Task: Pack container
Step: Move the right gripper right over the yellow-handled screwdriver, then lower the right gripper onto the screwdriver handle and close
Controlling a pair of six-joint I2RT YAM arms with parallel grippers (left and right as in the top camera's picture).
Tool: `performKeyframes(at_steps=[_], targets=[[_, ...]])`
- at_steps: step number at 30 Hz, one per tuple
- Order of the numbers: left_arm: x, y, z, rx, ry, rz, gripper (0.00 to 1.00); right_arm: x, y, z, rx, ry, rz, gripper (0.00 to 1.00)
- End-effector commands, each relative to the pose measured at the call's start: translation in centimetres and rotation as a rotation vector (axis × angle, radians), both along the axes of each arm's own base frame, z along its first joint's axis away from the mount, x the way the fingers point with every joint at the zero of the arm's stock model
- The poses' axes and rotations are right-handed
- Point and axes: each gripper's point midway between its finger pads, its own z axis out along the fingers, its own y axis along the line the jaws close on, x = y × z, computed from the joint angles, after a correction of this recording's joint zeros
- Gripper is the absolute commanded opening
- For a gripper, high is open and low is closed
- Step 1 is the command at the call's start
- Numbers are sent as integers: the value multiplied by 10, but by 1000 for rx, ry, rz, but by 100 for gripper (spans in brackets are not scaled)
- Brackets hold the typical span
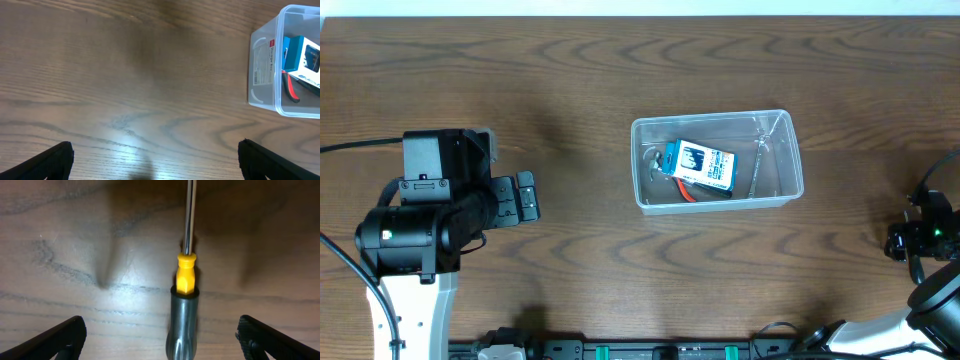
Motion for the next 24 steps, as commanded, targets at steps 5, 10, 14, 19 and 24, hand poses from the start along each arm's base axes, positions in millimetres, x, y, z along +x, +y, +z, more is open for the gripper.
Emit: performKeyframes(at_steps=[5,10,14,19,24], targets=[[1,4,5,10,-15,20,98,4,-2,-5,10,-24,17,99],[1,4,5,10,-15,20,98,3,-1,-13,27,-9,19,99],[1,4,5,10,-15,20,98,3,0,-20,39,2,18,99],[1,4,5,10,-15,20,98,5,-3,-22,29,-7,19,99],[1,4,5,10,-15,20,98,5,-6,-22,16,-3,37,99]])
